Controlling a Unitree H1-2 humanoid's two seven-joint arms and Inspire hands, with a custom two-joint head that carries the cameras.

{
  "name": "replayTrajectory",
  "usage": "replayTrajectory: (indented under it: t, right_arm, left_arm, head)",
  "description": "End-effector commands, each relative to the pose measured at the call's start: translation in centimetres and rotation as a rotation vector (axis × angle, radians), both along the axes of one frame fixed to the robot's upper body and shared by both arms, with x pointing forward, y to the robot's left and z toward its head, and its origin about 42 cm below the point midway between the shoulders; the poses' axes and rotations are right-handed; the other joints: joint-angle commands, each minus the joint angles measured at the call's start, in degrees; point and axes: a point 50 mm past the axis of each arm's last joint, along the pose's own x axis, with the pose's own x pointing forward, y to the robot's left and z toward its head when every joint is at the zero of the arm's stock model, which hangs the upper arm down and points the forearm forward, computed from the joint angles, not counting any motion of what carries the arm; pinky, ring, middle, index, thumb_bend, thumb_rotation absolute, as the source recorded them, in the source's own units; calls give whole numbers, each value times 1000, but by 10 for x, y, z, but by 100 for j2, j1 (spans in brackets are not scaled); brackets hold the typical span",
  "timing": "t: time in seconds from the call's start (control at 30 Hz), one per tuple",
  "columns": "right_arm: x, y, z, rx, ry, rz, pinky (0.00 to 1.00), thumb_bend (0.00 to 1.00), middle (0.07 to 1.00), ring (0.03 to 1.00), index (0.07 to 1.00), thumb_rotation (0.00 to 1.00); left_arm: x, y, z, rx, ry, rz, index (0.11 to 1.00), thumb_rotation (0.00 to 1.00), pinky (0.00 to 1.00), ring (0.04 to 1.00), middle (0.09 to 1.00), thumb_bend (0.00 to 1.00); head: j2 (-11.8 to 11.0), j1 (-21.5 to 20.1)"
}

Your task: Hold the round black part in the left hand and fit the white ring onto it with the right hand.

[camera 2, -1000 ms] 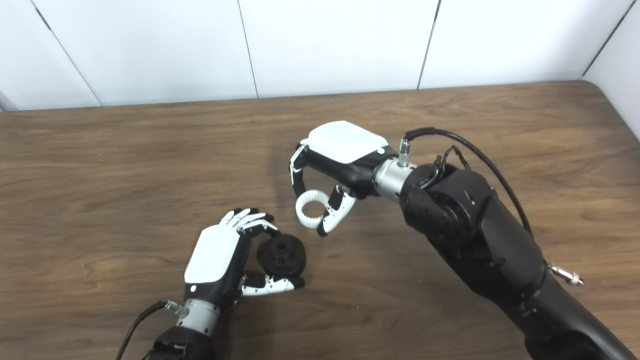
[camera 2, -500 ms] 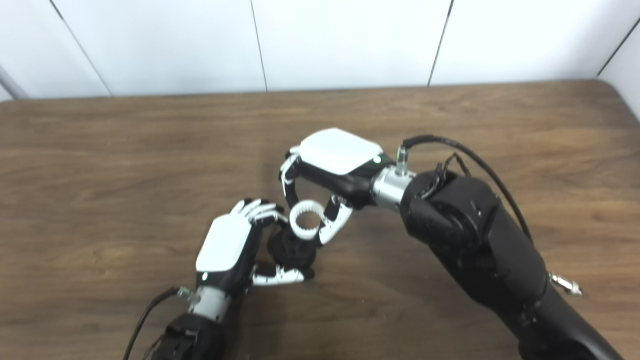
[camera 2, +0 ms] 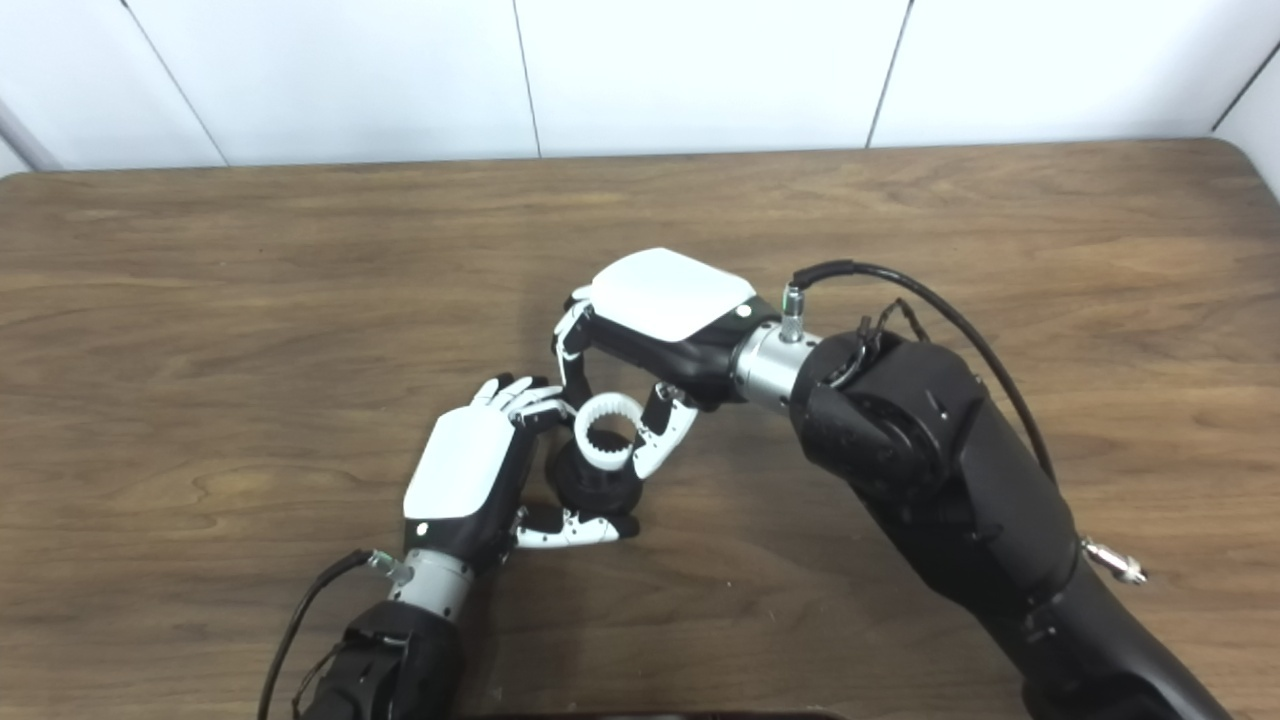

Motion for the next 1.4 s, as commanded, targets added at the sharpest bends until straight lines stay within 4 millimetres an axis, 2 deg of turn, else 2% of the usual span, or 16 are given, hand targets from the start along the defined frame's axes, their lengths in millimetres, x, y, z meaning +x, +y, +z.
replayTrajectory:
  t: [0.0,0.67,1.37]
  right_arm:
    - [3,2,13,28,-74,4,930,526,792,897,482,141]
    - [8,4,5,1,-65,-1,923,526,800,901,483,142]
    - [-2,11,4,5,-37,18,907,525,796,908,484,142]
  left_arm:
    - [-13,-7,-22,32,172,-53,484,52,965,888,795,523]
    - [-13,-8,-19,32,168,-52,484,51,953,878,790,523]
    - [-13,-10,-14,33,170,-49,485,52,955,876,795,523]
  head:
    - [5,8]
    - [137,-4]
    - [251,39]
